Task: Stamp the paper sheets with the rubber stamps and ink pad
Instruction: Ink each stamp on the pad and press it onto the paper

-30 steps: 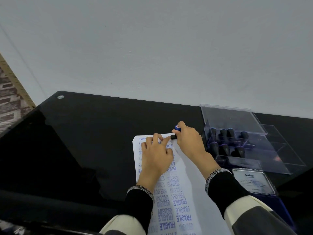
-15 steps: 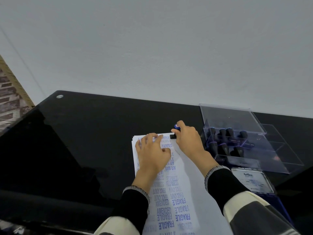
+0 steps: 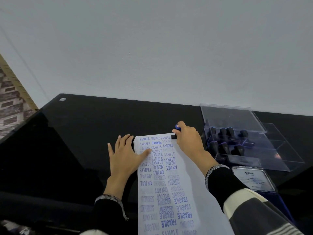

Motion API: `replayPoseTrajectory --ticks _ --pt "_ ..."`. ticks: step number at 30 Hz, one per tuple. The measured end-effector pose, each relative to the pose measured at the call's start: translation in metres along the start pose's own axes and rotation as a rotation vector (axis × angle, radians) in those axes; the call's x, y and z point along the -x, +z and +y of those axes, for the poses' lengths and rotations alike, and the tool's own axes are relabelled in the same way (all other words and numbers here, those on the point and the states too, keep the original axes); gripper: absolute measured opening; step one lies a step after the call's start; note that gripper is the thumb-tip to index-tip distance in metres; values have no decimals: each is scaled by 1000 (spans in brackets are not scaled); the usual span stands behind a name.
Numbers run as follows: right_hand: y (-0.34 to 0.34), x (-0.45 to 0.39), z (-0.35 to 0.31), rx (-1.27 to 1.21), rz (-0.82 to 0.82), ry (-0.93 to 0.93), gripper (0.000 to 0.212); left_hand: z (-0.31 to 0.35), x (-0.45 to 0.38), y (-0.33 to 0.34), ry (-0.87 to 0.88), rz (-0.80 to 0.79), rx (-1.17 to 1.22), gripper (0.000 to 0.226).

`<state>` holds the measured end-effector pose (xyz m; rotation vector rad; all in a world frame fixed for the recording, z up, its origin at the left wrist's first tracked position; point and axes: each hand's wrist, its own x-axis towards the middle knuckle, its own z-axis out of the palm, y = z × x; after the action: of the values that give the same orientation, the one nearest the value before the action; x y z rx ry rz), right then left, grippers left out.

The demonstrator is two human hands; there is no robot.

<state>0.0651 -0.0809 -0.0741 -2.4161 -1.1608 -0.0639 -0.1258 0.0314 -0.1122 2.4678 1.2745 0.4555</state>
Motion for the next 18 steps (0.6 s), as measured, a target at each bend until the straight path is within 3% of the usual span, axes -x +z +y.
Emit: replayPoseTrajectory --ticks 18 --pt "-3 -2 -4 64 -27 0 32 1 1 1 14 12 -30 88"
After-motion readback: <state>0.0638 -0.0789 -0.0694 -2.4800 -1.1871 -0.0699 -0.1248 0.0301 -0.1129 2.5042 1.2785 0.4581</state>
